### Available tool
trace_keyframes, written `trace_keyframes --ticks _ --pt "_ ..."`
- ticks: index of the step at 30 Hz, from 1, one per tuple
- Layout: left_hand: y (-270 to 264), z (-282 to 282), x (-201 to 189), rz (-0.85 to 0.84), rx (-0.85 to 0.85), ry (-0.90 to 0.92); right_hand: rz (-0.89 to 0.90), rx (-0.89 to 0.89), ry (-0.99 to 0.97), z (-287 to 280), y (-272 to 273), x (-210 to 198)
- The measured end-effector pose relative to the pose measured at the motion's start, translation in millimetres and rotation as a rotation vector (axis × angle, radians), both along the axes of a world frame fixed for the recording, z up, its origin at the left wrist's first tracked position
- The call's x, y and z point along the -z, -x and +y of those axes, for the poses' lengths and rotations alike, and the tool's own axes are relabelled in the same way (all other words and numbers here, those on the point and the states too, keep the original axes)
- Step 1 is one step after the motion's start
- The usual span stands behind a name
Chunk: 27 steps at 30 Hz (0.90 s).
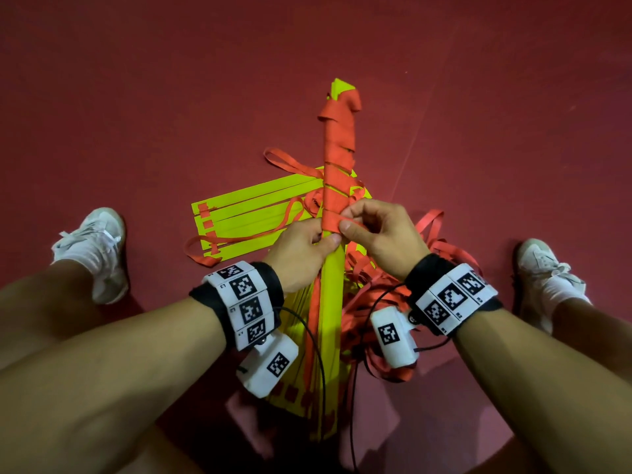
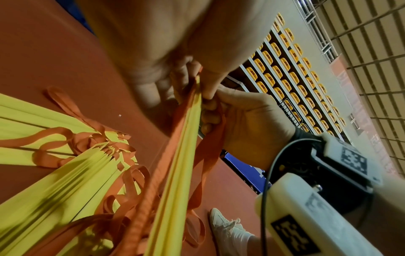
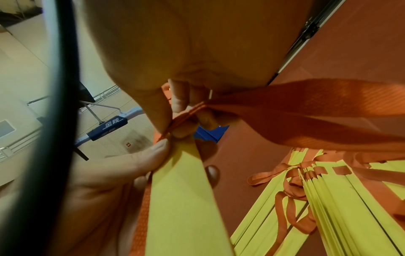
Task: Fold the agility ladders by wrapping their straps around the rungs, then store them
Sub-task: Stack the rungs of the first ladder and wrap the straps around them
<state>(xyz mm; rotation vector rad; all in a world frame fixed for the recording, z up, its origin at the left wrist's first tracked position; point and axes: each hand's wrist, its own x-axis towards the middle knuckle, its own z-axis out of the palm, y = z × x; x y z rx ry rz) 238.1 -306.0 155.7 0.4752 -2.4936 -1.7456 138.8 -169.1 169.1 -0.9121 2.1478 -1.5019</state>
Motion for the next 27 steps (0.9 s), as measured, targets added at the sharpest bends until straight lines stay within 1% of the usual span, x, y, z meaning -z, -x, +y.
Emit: trace_keyframes --ticks 2,5,8,12,16,20,24,27 --pt "-1 1 1 -0.007 0.000 -0.006 0.024 0.031 -0.053 1 1 0" --pt "-1 -1 -6 -0.028 -0.056 -0.008 0.063 0.064 -0.143 3 5 2" --pt "2 -5 -7 -0.007 -0.082 0.027 0.084 0.067 -0.153 5 9 4" --pt "3 -8 -6 0.028 -0.077 -0.077 0.129 0.077 -0.175 9 12 4" --pt "3 -11 -7 0.069 -0.086 -0.212 0.118 0.054 -0.184 9 11 1" --pt "3 -12 -13 0.058 -0.111 -0.372 0.060 -0.015 -0.140 9 9 -1" --pt "3 -14 -15 0.045 -0.167 -0.462 -0.078 -0.069 0.020 6 5 -6" --pt "1 -12 -18 0.055 -0.160 -0.502 -0.138 -0.067 0.110 3 1 -8"
